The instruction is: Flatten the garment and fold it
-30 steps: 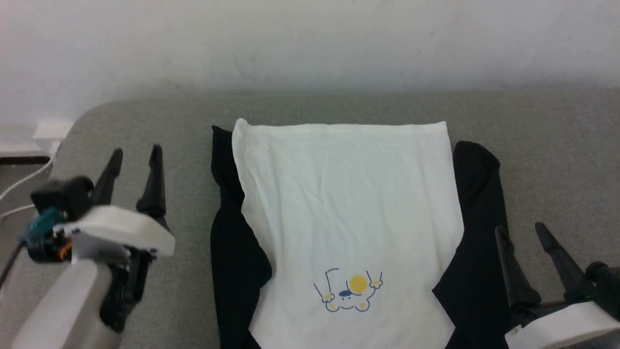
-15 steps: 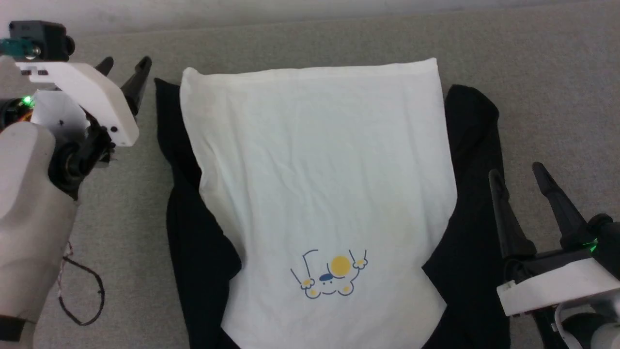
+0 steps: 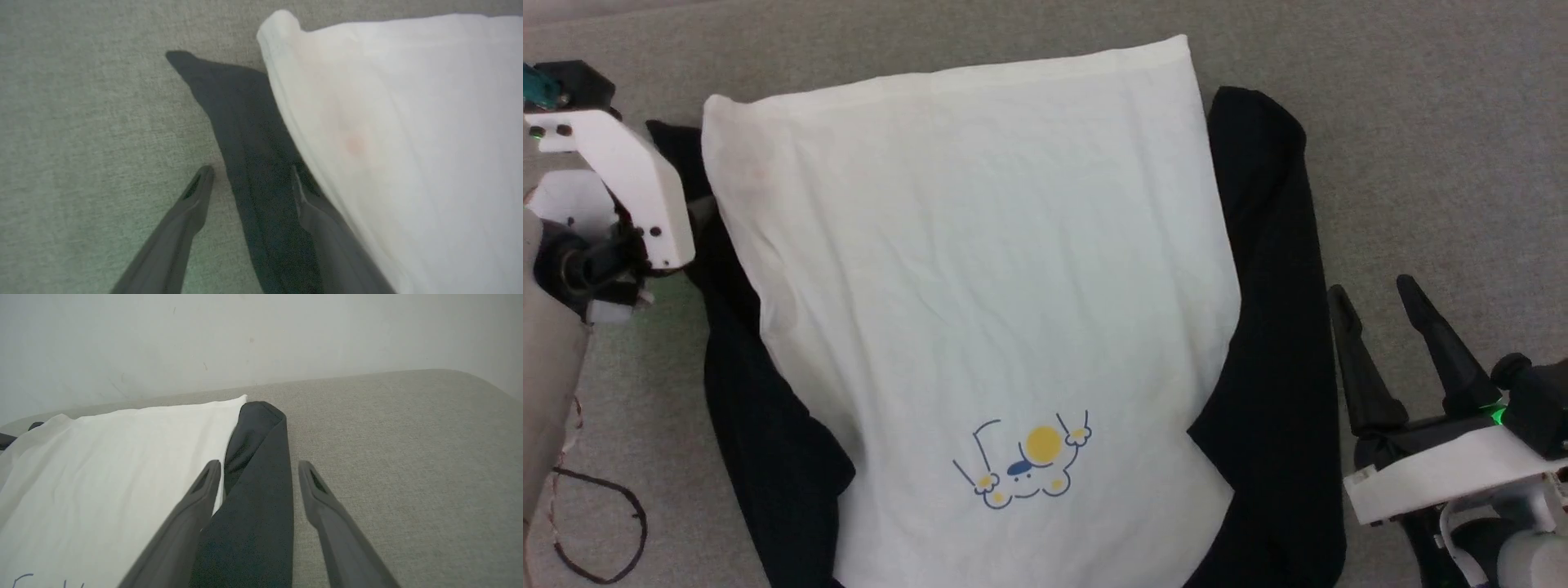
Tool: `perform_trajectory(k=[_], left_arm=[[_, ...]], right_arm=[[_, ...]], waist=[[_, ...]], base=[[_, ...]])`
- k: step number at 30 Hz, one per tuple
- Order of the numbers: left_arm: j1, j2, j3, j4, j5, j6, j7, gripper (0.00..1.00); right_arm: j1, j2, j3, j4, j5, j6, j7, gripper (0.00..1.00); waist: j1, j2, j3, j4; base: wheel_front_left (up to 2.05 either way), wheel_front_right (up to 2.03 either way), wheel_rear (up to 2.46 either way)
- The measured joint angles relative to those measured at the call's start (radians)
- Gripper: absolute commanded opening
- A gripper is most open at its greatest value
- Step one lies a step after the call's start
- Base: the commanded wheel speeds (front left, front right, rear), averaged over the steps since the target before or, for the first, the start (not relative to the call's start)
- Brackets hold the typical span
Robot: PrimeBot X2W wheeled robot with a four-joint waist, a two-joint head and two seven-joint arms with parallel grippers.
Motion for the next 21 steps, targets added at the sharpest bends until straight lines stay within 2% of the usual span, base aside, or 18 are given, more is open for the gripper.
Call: perform_trajectory(k=[1,2,3,6,9,12,16,21], left_arm=[[-0.007,0.002,-0.005,0.006,-0.002,0.000,0.025,0.94],[-0.015,0.005,-0.006,0.010,-0.005,0.001,0.044,0.35],[-0.019,0.007,-0.008,0.014,-0.005,0.004,0.058,0.00],[-0.026,0.000,-0.016,0.022,-0.008,0.010,0.084,0.00],[-0.021,-0.013,-0.024,0.033,-0.001,0.028,0.050,0.00],[0.001,-0.027,-0.032,0.040,0.034,0.049,-0.068,0.00],[0.014,-0.042,-0.032,0.049,0.093,0.102,-0.250,0.00],[0.012,-0.052,-0.036,0.013,0.133,0.114,-0.377,0.00]], right_arm=[[0.000,0.000,0.000,0.004,0.000,0.000,-0.001,1.00],[0.000,0.000,0.000,0.008,0.001,0.000,-0.001,1.00],[-0.001,0.000,-0.001,0.011,0.004,0.000,-0.002,1.00],[-0.003,0.000,-0.005,0.017,0.008,0.000,-0.002,1.00],[-0.002,0.000,-0.015,0.024,0.007,0.000,0.001,1.00],[-0.001,0.000,-0.023,0.026,0.007,0.000,0.004,1.00],[0.013,0.000,-0.037,0.028,0.007,0.000,0.019,1.00],[0.049,0.000,-0.069,0.027,0.007,0.000,0.039,1.00]], waist=[[0.0000,0.0000,0.004,-0.006],[0.0000,0.0001,0.008,-0.011],[0.0000,0.0000,0.011,-0.015],[0.0000,0.0000,0.009,-0.019],[0.0001,0.0000,-0.004,-0.016],[0.0003,0.0000,-0.029,-0.008],[0.0004,0.0000,-0.074,0.011],[0.0003,0.0000,-0.143,0.038]], base=[[0.00,0.00,0.00],[0.00,0.00,0.00],[0.00,0.00,0.00],[0.00,0.00,0.00],[0.00,0.00,0.00],[0.00,0.00,0.00],[0.00,0.00,0.00],[0.00,0.00,0.00]])
